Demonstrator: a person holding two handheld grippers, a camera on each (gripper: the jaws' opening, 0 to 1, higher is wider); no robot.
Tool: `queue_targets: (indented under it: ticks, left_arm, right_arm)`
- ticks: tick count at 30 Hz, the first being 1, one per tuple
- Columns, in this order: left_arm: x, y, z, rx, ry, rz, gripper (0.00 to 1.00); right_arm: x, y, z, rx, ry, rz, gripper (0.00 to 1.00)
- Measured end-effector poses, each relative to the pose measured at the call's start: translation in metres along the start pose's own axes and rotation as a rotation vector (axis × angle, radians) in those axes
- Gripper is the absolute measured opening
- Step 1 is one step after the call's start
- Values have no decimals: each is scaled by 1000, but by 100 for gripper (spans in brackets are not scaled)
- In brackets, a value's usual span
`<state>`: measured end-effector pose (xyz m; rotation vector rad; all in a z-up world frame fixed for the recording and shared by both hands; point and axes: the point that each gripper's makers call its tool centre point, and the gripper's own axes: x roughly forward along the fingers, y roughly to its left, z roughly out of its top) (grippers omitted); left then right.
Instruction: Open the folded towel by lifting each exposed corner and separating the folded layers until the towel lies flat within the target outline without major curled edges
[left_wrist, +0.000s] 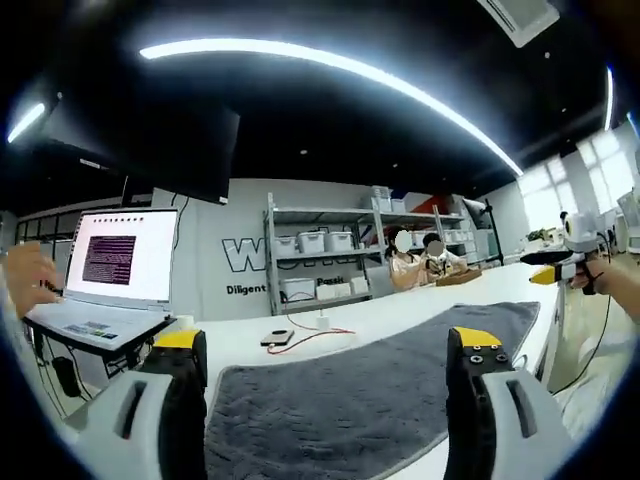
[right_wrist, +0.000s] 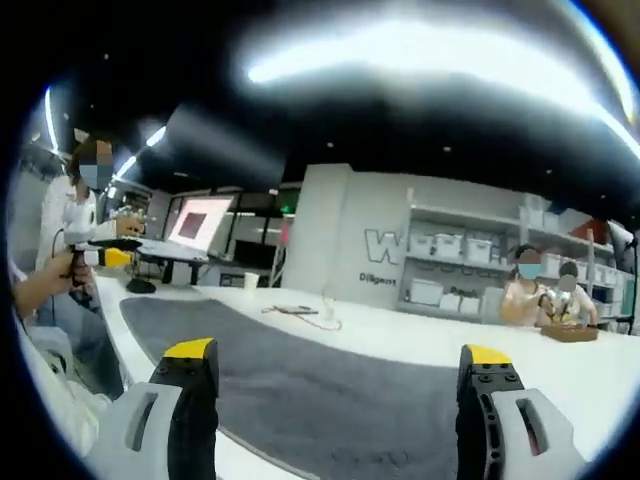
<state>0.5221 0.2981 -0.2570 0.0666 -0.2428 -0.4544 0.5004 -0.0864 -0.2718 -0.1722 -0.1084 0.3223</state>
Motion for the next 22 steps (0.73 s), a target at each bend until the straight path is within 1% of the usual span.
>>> queue_targets:
  ticks: [2, 5, 8, 9, 11, 15, 17, 19, 20, 22]
  left_arm:
    - [-8, -1, -2, 19, 11, 2, 99]
    - [-14, -2, -1, 18, 15, 10, 99]
    - [-18, -4, 1, 11, 6, 19, 99]
    - [-18, -6, 1, 8, 0, 18, 99]
    - [-18, -10, 0, 14, -4, 9, 99]
    - [-18, -14, -3, 6, 0, 3, 99]
    - [-19, -16, -4, -7, 5, -1, 99]
    - [-20, -15, -3, 4, -2, 2, 99]
    - [-20, -14, -3, 4, -2, 5, 99]
    - [-20, -16, -4, -8, -3, -1, 99]
  right_arm:
    - [-8, 6, 5, -7, -41, 10, 99]
    - [-14, 11, 11, 31, -58, 21, 99]
    - [-16, 14, 21, 62, -93, 28, 99]
    - [-17, 13, 25, 77, -116, 23, 99]
    - [-17, 12, 25, 78, -117, 20, 99]
    - [-16, 12, 19, 86, -87, 15, 99]
    - [-16, 15, 23, 108, -117, 27, 99]
    - [-13, 17, 22, 81, -111, 25, 99]
    - [-12, 17, 18, 54, -87, 19, 99]
    - [-13, 17, 21, 47, -97, 15, 99]
